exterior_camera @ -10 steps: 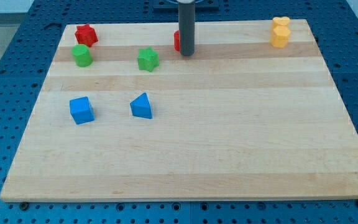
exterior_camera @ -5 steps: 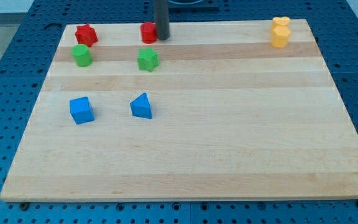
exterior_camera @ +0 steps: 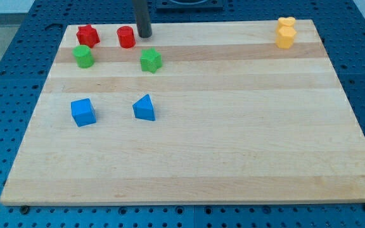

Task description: Slide the red circle into the right of the red star

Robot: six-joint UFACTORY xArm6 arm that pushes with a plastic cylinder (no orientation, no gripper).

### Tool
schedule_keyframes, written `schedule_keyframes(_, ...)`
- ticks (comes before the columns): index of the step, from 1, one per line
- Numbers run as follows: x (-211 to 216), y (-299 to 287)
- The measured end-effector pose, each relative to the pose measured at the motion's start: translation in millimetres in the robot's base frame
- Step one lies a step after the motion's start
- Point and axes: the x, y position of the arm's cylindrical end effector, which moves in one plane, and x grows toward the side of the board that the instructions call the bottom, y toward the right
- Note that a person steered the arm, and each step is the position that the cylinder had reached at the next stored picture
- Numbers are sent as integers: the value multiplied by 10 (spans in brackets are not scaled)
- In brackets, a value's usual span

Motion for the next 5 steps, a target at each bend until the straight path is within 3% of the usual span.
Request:
schedule_keyframes(1, 174, 76)
schedule_keyframes(3, 162, -751)
schedule_keyframes(5, 62, -562)
